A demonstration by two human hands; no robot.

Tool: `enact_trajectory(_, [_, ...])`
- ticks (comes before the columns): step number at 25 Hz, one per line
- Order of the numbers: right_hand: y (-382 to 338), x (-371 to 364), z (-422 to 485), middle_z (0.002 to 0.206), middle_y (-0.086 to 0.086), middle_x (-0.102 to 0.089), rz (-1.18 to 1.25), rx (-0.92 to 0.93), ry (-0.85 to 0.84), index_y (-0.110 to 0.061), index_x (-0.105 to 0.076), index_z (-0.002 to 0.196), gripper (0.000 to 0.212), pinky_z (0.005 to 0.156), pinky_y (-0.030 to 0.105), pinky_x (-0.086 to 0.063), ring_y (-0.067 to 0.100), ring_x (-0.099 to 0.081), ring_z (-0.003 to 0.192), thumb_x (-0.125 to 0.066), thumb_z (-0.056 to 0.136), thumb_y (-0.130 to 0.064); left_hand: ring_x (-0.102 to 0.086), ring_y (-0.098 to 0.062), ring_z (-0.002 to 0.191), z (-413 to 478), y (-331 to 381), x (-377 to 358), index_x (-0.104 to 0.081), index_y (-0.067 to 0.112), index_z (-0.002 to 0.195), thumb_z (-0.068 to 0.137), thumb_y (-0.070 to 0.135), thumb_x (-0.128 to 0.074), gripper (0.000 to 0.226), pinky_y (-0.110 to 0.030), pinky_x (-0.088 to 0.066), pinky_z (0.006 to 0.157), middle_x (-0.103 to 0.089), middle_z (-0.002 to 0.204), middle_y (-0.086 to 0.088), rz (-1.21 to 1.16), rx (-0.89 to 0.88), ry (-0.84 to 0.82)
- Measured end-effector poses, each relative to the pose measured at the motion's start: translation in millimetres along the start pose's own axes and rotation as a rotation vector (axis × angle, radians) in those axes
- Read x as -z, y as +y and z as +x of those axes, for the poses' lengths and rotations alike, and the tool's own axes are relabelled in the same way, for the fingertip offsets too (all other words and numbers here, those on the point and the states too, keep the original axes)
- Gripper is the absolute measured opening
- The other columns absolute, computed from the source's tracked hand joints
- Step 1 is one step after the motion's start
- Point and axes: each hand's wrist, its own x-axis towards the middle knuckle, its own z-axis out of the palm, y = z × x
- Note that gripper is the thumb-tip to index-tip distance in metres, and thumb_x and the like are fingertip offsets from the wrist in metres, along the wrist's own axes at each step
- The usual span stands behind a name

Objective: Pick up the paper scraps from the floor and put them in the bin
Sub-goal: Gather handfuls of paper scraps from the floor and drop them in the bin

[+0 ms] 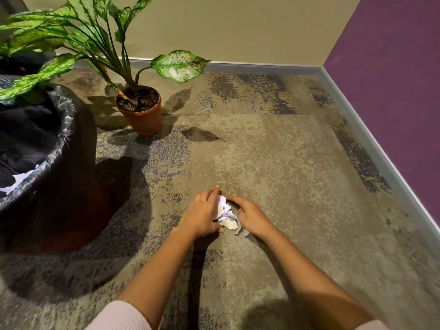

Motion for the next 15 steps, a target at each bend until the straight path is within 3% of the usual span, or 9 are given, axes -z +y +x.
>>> enact_trajectory(2, [-4,11,-6,0.134,0.004,-0.059,0.098,-0.065,0.063,-0.017,-0.056,0.133,0.047,0.100,0.024,-0.041,0.018,-0.054,0.126,-0.045,0.091,0.000,-0.024,-0.027,0.143,-5,-4,4,-0.004,0.019,0.156,0.062,0.049,-0.086,0.128,-0.038,-0.026,0.117,-0.022,0.158,-0.007,-0.028,-0.020,0.001])
enact_trajectory(3, [-3,17,-8,0.135,0.004,-0.057,0.060,-0.082,0.089,-0.018,-0.054,0.135,0.042,0.102,0.026,-0.040,0.019,-0.052,0.127,-0.053,0.093,-0.014,-0.024,-0.027,0.144,-8,-6,6,-0.005,0.020,0.156,0.061,0.053,-0.086,0.129,-0.039,-0.026,0.117,-0.022,0.158,-0.006,-0.014,-0.024,-0.009])
enact_trajectory(4, [0,22,-9,0.140,0.006,-0.051,-0.029,-0.102,0.078,-0.020,-0.049,0.139,0.052,0.105,0.032,-0.039,0.022,-0.047,0.132,-0.062,0.090,-0.032,-0.023,-0.027,0.144,-11,-8,8,-0.003,0.022,0.156,0.059,0.058,-0.084,0.132,-0.042,-0.025,0.117,-0.020,0.159,-0.006,0.024,-0.017,-0.021])
enact_trajectory(5, [3,26,-12,0.147,0.009,-0.040,-0.142,-0.153,0.014,-0.022,-0.040,0.145,0.076,0.110,0.040,-0.037,0.026,-0.037,0.138,-0.069,0.081,-0.050,-0.021,-0.027,0.144,-13,-9,10,-0.001,0.024,0.156,0.056,0.063,-0.083,0.135,-0.045,-0.025,0.117,-0.017,0.160,-0.005,0.080,0.003,-0.033])
enact_trajectory(7, [4,24,-18,0.160,0.011,-0.012,-0.334,-0.289,-0.148,-0.023,-0.017,0.154,0.121,0.117,0.054,-0.024,0.036,-0.012,0.147,-0.077,0.058,-0.067,-0.018,-0.031,0.143,-16,-12,12,0.002,0.026,0.155,0.052,0.068,-0.081,0.139,-0.048,-0.023,0.115,-0.014,0.158,-0.008,0.183,0.070,-0.056])
enact_trajectory(9, [6,8,-24,0.160,0.011,0.003,-0.413,-0.347,-0.176,-0.021,-0.005,0.155,0.133,0.119,0.050,-0.019,0.037,-0.005,0.148,-0.084,0.055,-0.057,-0.021,-0.033,0.138,-18,-12,14,0.002,0.027,0.154,0.051,0.067,-0.082,0.139,-0.047,-0.026,0.113,-0.018,0.152,-0.014,0.238,0.134,-0.077])
enact_trajectory(12, [2,-6,-17,0.155,0.009,-0.004,-0.389,-0.333,-0.099,-0.018,-0.009,0.153,0.121,0.118,0.043,-0.027,0.035,-0.023,0.144,-0.088,0.063,-0.033,-0.029,-0.030,0.128,-18,-10,17,-0.001,0.027,0.154,0.055,0.059,-0.086,0.135,-0.042,-0.036,0.104,-0.026,0.139,-0.014,0.200,0.210,-0.093])
enact_trajectory(15, [-10,-11,0,0.156,0.008,-0.002,-0.337,-0.303,-0.108,-0.023,-0.009,0.153,0.119,0.115,0.046,-0.032,0.037,-0.025,0.143,-0.089,0.064,-0.025,-0.029,-0.032,0.129,-15,-8,23,-0.006,0.027,0.154,0.056,0.046,-0.091,0.131,-0.044,-0.042,0.103,-0.024,0.139,-0.015,0.097,0.257,-0.129])
